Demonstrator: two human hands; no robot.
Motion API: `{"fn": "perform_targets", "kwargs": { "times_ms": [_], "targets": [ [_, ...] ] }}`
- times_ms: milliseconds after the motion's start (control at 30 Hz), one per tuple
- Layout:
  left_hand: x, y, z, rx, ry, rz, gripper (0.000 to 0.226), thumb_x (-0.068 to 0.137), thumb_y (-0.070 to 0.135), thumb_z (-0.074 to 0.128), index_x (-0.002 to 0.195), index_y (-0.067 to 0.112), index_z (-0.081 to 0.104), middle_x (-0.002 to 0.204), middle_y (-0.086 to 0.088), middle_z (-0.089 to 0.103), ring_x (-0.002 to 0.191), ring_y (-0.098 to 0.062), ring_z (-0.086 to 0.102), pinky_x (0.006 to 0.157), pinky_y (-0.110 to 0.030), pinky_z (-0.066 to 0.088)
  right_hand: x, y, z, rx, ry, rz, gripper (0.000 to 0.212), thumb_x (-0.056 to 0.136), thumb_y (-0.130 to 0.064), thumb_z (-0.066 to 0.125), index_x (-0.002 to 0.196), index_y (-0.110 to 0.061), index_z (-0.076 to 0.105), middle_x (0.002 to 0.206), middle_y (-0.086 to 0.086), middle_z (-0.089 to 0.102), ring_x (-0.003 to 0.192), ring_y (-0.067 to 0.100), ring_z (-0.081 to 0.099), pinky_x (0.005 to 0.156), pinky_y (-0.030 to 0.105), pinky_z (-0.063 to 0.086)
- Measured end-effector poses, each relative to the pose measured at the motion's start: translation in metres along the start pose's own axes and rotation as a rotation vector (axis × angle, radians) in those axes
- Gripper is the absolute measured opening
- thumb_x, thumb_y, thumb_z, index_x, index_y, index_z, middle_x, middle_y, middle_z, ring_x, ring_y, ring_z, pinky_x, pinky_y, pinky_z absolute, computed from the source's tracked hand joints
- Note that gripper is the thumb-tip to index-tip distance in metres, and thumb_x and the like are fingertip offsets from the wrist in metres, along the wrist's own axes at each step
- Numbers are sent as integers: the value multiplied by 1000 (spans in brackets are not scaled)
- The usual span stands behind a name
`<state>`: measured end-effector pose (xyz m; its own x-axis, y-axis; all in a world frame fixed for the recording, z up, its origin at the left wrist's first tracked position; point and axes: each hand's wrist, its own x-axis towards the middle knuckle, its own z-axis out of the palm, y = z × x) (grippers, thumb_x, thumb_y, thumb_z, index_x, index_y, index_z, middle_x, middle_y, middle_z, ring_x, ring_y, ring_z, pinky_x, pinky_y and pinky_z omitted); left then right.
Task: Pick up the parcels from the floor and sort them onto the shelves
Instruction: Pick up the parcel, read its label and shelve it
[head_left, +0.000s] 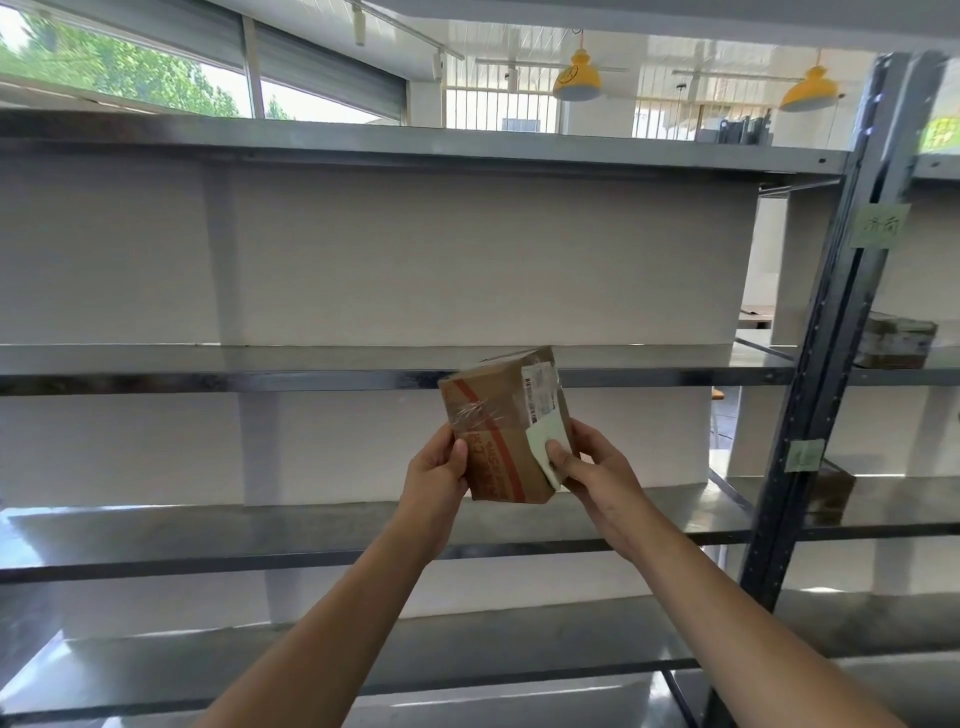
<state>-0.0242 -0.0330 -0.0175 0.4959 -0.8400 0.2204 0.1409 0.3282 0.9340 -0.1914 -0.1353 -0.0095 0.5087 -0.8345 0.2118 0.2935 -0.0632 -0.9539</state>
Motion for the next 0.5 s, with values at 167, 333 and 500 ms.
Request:
{"fn": "perform_targets", "kwargs": {
  "times_ms": [167, 333, 500],
  "targets": [
    [-3, -6, 2, -141, 88, -60, 50, 108, 10, 34, 145, 42, 47, 124, -7, 70, 116, -25, 67, 95, -50, 57, -2, -2, 7, -86, 18, -21, 29, 93, -31, 64, 121, -22, 67, 110, -2, 75, 109, 19, 68, 94, 37, 55],
    [-8, -6, 4, -180, 117, -52, 52, 108, 11, 37, 141, 50, 33, 121, -5, 67, 113, -26, 67, 93, -57, 56, -5, -6, 10, -80, 32, 31, 32, 103, -39, 46, 111, -21, 71, 105, 5, 75, 103, 19, 66, 91, 36, 52],
    [-8, -8, 0, -158, 144, -102, 30, 109, 11, 34, 118, 38, 40, 121, -11, 69, 109, -33, 68, 93, -60, 55, -4, -9, 11, -28, -31, 84, 32, 96, -41, 59, 115, -16, 65, 110, 9, 73, 109, 24, 65, 95, 42, 53]
  ]
}}
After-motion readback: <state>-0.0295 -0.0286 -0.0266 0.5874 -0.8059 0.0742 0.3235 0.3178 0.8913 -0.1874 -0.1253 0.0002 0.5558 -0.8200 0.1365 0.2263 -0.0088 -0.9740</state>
